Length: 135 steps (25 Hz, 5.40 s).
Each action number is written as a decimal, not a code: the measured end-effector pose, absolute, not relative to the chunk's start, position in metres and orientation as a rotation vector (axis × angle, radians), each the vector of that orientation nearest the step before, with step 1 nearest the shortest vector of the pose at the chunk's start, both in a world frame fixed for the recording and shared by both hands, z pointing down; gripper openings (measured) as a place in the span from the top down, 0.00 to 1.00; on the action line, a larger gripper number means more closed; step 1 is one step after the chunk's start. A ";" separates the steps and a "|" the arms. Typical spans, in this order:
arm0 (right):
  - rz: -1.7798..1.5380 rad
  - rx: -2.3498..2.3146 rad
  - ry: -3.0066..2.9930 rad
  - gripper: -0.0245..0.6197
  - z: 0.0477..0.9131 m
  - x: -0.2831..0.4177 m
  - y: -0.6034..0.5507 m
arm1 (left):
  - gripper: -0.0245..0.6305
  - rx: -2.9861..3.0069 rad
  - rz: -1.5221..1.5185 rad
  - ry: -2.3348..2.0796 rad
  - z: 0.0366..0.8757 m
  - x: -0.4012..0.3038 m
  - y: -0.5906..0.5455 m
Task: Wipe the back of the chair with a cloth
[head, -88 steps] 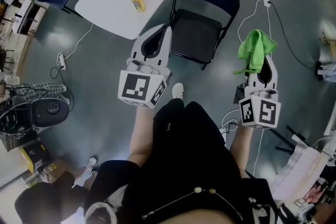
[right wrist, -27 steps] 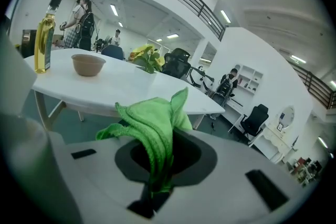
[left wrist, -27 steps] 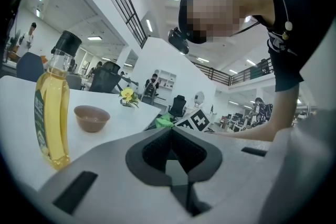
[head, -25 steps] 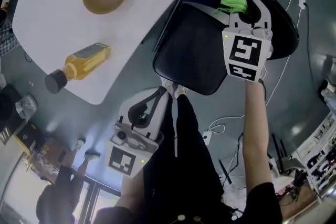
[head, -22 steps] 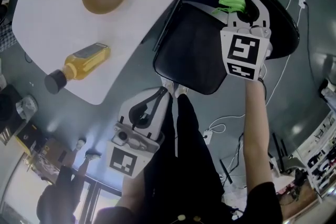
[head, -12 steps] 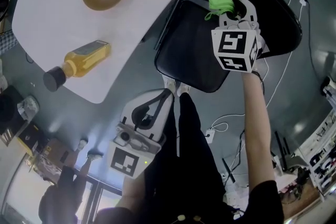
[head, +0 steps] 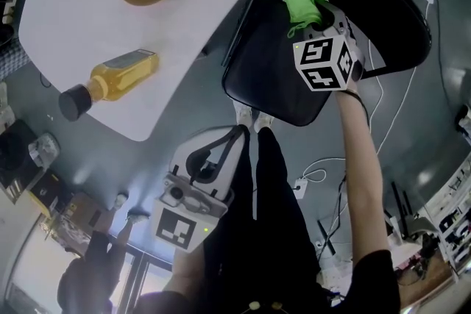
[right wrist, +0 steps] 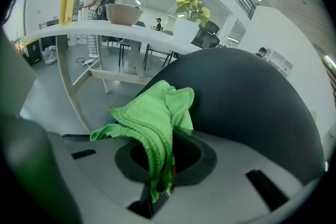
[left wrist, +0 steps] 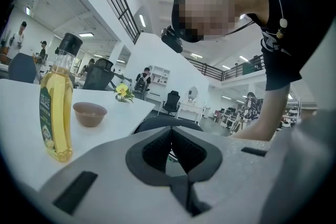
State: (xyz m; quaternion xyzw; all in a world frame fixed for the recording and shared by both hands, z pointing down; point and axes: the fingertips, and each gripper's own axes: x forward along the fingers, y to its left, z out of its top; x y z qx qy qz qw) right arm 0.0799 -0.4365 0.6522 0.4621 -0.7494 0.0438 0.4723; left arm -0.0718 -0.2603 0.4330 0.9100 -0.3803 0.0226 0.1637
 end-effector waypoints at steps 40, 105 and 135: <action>-0.203 1.461 -1.667 0.90 0.444 0.223 -0.456 | 0.96 2.625 0.027 -0.992 0.407 -0.036 -0.267; 0.090 1.021 -1.774 0.90 0.657 0.128 -0.401 | 0.96 2.572 0.100 -0.984 0.448 -0.047 -0.260; -0.043 1.592 -1.559 0.89 0.451 0.303 -0.394 | 0.96 2.671 0.072 -0.798 0.415 0.002 -0.239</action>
